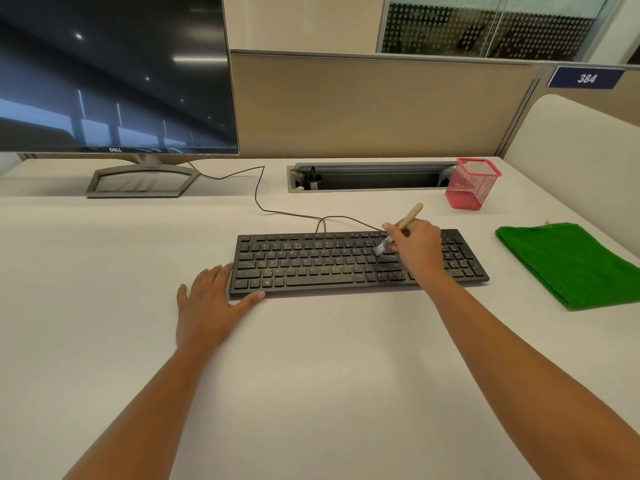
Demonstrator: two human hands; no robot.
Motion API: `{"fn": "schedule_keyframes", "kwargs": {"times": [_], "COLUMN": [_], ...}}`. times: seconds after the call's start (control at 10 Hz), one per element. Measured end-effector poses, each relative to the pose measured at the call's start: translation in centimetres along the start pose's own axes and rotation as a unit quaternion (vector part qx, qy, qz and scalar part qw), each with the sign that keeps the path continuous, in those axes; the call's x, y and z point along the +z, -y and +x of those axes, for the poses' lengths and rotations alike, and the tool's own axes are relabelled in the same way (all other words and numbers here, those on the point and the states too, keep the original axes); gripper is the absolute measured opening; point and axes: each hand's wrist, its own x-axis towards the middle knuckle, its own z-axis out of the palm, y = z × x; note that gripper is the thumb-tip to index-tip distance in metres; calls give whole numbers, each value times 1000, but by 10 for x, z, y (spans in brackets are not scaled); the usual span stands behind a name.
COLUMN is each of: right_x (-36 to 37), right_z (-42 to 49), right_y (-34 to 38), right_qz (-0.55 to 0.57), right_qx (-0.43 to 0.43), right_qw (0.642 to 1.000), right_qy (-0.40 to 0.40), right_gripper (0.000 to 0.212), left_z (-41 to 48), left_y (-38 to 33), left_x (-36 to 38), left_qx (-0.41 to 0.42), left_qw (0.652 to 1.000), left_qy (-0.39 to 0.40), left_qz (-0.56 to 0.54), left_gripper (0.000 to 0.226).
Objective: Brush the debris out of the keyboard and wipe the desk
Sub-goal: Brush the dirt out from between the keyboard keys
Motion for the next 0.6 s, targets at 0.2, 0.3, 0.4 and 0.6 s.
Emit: {"fn": "schedule_keyframes", "kwargs": {"times": [0.2,0.3,0.4,0.6], "right_x": [5,1,-5,-1], "right_z": [-4,-1,4,-3], "right_y": [0,2,4,2], "right_qz": [14,14,15,-8], "right_qx": [45,67,66,36], "right_qw": [996,994,997,998], "right_qy": [77,88,45,40], "right_gripper": [31,31,31,30], "left_z": [1,1,1,0], "left_y": [0,1,0,-1], "left_x": [1,2,2,0], "left_qx": [0,-1,-2,2], "left_qw": [1000,1000,1000,1000], "left_qy": [-5,-2,-2,-5], "left_qz": [2,8,3,3], "left_gripper": [73,74,74,73]}}
